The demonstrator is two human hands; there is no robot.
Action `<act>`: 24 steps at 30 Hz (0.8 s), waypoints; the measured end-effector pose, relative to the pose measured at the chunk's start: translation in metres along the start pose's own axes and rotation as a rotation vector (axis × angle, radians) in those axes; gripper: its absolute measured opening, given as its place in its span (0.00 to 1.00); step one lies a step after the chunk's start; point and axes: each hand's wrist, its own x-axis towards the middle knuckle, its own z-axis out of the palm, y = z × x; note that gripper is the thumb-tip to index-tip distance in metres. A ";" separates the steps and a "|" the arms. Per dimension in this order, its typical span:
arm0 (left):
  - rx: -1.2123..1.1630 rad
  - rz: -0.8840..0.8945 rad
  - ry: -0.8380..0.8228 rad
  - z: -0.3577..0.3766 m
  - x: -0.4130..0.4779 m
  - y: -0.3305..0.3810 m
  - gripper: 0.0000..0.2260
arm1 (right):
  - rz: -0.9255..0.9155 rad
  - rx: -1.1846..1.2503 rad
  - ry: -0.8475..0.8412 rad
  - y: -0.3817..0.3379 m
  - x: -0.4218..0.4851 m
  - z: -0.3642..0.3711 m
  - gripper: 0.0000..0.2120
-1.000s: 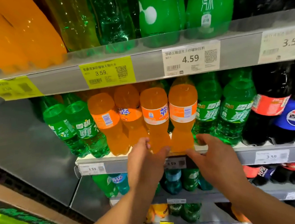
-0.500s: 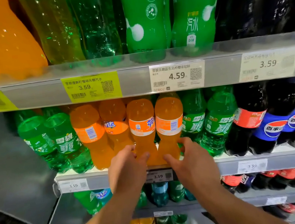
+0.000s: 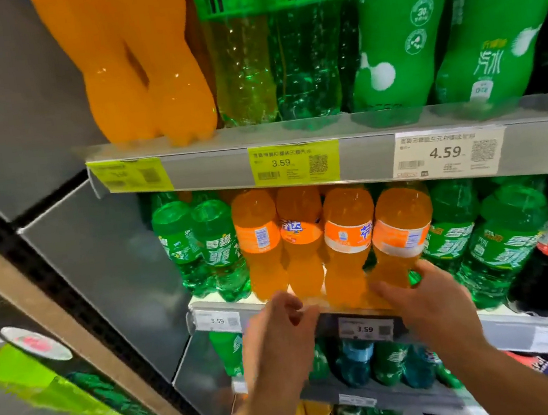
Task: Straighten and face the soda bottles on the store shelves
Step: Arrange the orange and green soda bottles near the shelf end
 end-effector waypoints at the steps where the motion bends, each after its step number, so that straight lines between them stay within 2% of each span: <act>1: 0.012 -0.005 0.042 -0.013 0.002 -0.006 0.10 | 0.008 0.010 0.021 -0.001 0.000 0.002 0.23; 3: -0.008 0.001 0.148 -0.039 0.007 -0.012 0.09 | 0.034 0.002 0.056 0.001 0.003 0.007 0.29; 5: -0.015 0.046 0.250 -0.064 0.016 -0.010 0.09 | 0.057 -0.002 0.061 0.001 0.004 0.010 0.28; 8: 0.022 0.089 0.354 -0.091 0.033 -0.001 0.20 | 0.064 0.032 0.091 -0.004 0.002 0.010 0.21; 10: 0.046 0.148 0.397 -0.103 0.044 0.009 0.26 | 0.074 0.083 0.095 -0.002 0.001 0.010 0.23; 12: 0.123 0.202 0.396 -0.111 0.051 0.019 0.30 | 0.072 0.115 0.102 0.001 0.000 0.010 0.28; 14: 0.188 0.198 0.363 -0.114 0.058 0.028 0.32 | 0.083 0.123 0.098 0.004 -0.002 0.009 0.27; 17: 0.230 0.149 0.326 -0.117 0.069 0.043 0.24 | 0.094 0.129 0.078 0.012 -0.004 0.005 0.22; 20: 0.159 0.041 0.249 -0.119 0.082 0.054 0.19 | 0.074 0.131 0.042 0.013 -0.008 -0.001 0.15; 24: 0.131 -0.043 0.187 -0.126 0.092 0.061 0.18 | 0.078 0.214 -0.012 0.011 -0.018 -0.009 0.15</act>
